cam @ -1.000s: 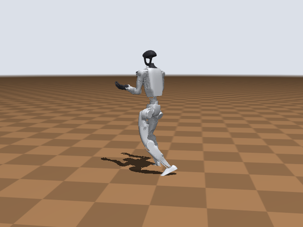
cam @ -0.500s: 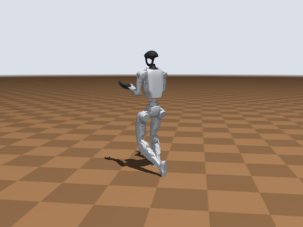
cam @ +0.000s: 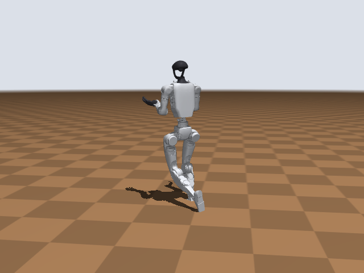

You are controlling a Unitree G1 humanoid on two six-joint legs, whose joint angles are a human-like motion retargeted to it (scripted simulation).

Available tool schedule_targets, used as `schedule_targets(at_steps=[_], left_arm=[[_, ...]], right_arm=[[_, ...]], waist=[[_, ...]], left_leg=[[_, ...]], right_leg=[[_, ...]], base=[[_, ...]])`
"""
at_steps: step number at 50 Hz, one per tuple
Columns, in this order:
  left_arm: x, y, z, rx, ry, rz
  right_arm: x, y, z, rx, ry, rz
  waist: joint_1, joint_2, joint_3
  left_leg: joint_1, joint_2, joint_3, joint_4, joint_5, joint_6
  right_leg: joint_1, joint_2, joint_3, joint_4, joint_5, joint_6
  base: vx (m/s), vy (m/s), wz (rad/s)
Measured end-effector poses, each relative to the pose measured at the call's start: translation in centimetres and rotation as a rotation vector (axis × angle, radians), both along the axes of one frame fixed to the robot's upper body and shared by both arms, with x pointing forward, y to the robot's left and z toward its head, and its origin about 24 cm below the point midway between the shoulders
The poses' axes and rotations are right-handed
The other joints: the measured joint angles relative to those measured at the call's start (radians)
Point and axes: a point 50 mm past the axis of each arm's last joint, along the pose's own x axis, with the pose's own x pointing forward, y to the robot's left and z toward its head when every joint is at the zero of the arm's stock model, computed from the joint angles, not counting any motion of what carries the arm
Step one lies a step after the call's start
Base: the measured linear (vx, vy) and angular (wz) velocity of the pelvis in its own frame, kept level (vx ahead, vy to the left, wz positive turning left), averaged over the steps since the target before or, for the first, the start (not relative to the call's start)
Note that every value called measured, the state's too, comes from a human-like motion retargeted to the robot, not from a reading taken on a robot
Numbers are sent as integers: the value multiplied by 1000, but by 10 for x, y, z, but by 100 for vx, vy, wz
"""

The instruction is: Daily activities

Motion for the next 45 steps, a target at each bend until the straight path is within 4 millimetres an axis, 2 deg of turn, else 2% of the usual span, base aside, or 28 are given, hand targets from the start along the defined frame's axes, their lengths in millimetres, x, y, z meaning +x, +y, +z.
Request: schedule_targets(at_steps=[11,33,40,45], left_arm=[[-6,12,2,-24,-36,27],[-17,32,8,-42,-107,113],[-15,26,16,-30,-153,81],[-6,9,28,-14,-203,1]], right_arm=[[6,16,1,-1,-11,120],[2,34,13,12,-101,198],[-5,30,22,-8,-160,189],[-23,14,39,-85,-256,125]], waist=[[-13,-9,-12],[-37,-12,-24],[-51,-2,-27],[-61,5,-34]], left_leg=[[6,-65,1,-14,0,0],[-21,-160,10,-20,0,0],[-32,-185,11,-26,0,0],[-37,-219,-2,-44,0,0]], right_leg=[[-5,19,43,-5,2,15],[-30,49,99,-23,23,55],[-33,53,110,-39,36,75],[-32,53,121,-58,47,92]], base=[[3,2,-34],[2,2,-29],[1,5,-23],[2,9,-23]])
